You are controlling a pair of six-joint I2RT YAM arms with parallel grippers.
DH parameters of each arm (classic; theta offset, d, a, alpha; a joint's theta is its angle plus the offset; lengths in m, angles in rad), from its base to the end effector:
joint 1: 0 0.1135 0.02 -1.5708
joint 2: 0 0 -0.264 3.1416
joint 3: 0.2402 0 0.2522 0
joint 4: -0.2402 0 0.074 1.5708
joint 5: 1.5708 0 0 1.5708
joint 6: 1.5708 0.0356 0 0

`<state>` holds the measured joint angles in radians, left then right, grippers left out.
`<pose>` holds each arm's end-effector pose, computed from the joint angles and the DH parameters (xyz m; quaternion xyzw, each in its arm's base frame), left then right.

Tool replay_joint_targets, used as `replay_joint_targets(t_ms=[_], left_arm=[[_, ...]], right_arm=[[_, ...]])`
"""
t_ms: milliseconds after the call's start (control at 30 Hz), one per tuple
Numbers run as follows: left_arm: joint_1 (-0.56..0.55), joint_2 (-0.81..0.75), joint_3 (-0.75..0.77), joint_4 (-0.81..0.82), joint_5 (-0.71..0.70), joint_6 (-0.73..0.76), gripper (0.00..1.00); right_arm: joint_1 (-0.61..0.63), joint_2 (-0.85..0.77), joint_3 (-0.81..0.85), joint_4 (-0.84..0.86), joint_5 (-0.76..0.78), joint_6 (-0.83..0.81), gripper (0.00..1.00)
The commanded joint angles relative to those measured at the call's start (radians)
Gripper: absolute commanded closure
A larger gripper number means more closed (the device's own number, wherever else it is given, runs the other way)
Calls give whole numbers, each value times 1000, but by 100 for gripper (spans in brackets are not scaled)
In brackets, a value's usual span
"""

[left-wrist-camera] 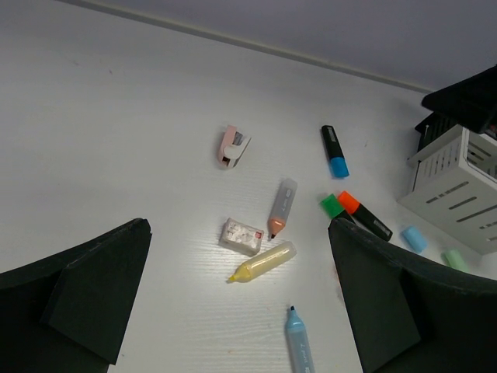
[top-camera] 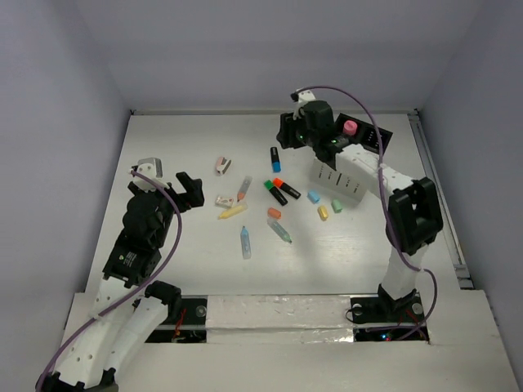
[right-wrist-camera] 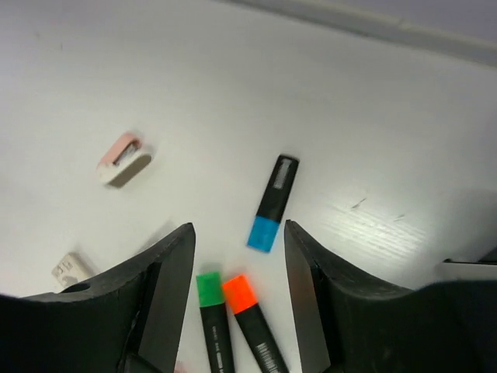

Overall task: Sort the stationery into containers
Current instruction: Pick up the pen from the center of the board.

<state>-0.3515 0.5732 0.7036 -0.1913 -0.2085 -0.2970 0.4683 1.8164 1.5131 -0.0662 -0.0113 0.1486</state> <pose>0.1358 -0.0419 0.3414 -0.0515 0.7260 -0.1453 0.6702 0.3907 0.1981 0.3141 -0.1345 0.8139 0.1760 0.5371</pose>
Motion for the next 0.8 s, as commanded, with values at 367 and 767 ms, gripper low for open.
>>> replay_joint_targets(t_ms=[367,767], left_arm=[[5,-30,22,53,38,12,1],[-4,-39,20,58,41,15,1]], right_arm=[[50,406,444,-392,123,37,32],[69,668,739,-500,145,54,30]])
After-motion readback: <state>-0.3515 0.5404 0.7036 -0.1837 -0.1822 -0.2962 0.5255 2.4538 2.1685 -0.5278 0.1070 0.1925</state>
